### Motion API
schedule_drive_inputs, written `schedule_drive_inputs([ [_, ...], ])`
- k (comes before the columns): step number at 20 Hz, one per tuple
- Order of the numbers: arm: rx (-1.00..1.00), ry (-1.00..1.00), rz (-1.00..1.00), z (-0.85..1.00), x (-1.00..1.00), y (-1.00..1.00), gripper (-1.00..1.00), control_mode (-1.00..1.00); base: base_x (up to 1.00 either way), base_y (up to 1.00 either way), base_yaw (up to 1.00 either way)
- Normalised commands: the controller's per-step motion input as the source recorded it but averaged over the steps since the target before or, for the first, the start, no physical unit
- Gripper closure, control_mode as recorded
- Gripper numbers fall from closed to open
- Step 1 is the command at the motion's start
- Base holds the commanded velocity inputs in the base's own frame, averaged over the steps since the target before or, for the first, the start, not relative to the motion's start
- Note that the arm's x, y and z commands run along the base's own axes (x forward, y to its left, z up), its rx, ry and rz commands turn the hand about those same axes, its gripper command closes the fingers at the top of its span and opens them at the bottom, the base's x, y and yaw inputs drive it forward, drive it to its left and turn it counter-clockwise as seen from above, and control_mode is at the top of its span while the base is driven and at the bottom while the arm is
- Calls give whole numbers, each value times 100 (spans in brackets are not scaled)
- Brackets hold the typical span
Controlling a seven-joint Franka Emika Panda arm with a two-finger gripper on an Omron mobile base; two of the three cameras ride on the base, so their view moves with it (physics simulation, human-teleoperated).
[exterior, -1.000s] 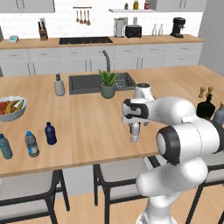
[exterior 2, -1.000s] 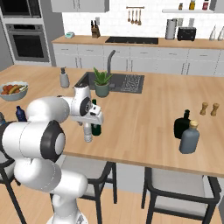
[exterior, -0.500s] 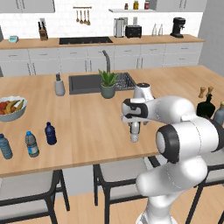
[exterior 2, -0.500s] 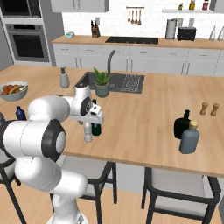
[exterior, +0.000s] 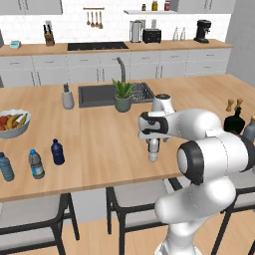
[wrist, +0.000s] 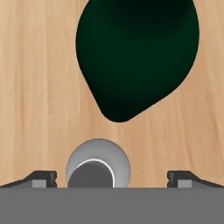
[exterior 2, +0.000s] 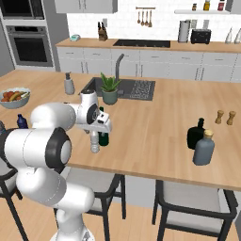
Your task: Move the plastic bottles in the middle to the plastics group, and the glass bottles in the middle to the glass group.
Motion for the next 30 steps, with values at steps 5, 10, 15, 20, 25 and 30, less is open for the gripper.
schedule_drive_inputs([
  [5,0,0,0,-23,-10,0,-100,-100,0,0,0],
  [10,0,-1,0,-35,-8,0,-100,-100,0,0,0],
  [15,0,-2,0,-22,-3,0,-100,-100,0,0,0],
  [20,0,0,0,-11,0,0,100,-100,0,0,0],
  [25,0,0,0,-2,-3,0,100,-100,0,0,0],
  [30,1,0,1,0,-31,0,100,-100,0,0,0],
])
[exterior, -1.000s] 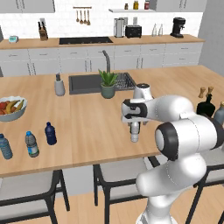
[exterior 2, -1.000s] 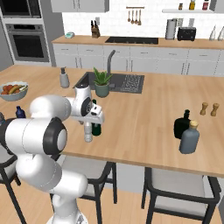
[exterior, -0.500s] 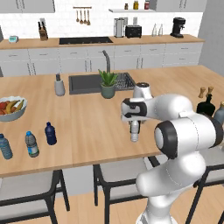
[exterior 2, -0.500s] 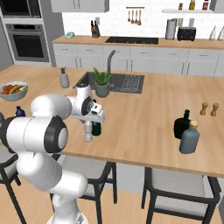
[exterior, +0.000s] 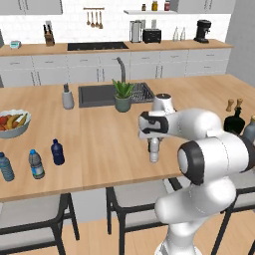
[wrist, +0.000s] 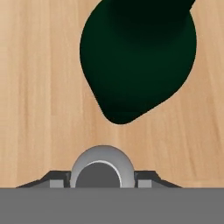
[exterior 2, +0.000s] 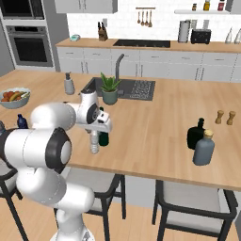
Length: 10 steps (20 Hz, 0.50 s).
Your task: Move the plastic bottles in the middle to the plastics group, and the glass bottles in the middle to the glass group.
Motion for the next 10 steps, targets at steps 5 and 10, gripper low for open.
schedule_drive_inputs([
  [5,1,0,6,20,-50,25,100,-100,0,0,0],
  [10,0,0,7,40,-47,47,100,-100,0,0,0],
])
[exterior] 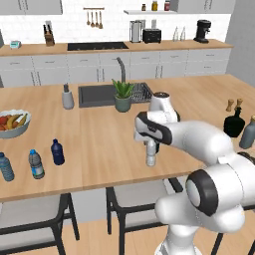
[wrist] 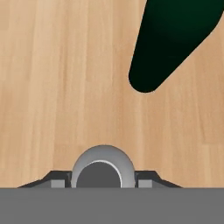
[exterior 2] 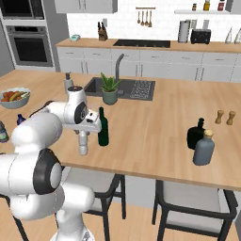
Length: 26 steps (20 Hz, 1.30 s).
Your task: Move the plastic bottles in the middle to the plastics group, and the glass bottles in the middle to the glass group.
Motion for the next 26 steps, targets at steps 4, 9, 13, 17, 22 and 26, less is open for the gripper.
schedule_drive_inputs([
  [4,3,0,18,24,-29,81,100,-100,0,0,0],
  [9,1,0,24,9,-1,100,100,-100,0,0,0],
  [13,2,-3,21,0,13,100,100,-100,0,0,0],
  [17,7,-3,15,0,45,94,100,-100,0,0,0],
  [22,3,0,13,0,43,89,100,-100,0,0,0],
  [26,0,0,5,0,26,59,100,-100,0,0,0],
])
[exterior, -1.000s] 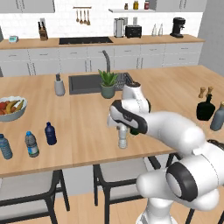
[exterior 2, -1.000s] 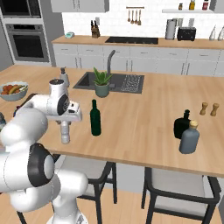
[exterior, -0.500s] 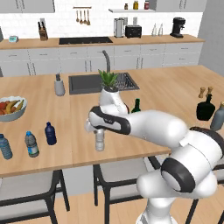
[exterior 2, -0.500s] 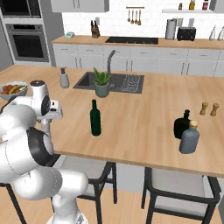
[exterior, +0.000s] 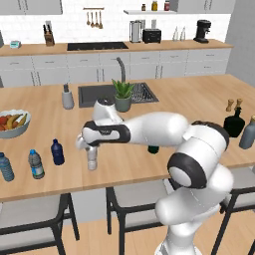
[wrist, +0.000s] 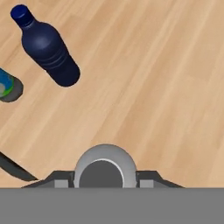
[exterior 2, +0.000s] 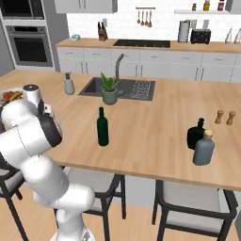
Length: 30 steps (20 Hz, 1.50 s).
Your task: Move the plastic bottles in the middle to the plastics group, and the glass bottles in the middle to the glass group.
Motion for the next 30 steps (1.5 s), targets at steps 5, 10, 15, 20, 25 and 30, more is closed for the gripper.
schedule_drive_inputs([
  [5,0,-4,0,-1,30,50,100,-100,0,0,0],
  [10,0,-7,0,-5,27,50,100,-100,0,0,0],
  [15,0,-4,0,-19,6,14,100,-100,0,0,0],
  [20,0,0,0,-8,2,0,100,-100,0,0,0],
  [25,0,0,0,-45,15,0,100,-100,0,0,0],
  [30,0,0,0,-32,6,0,100,-100,0,0,0],
])
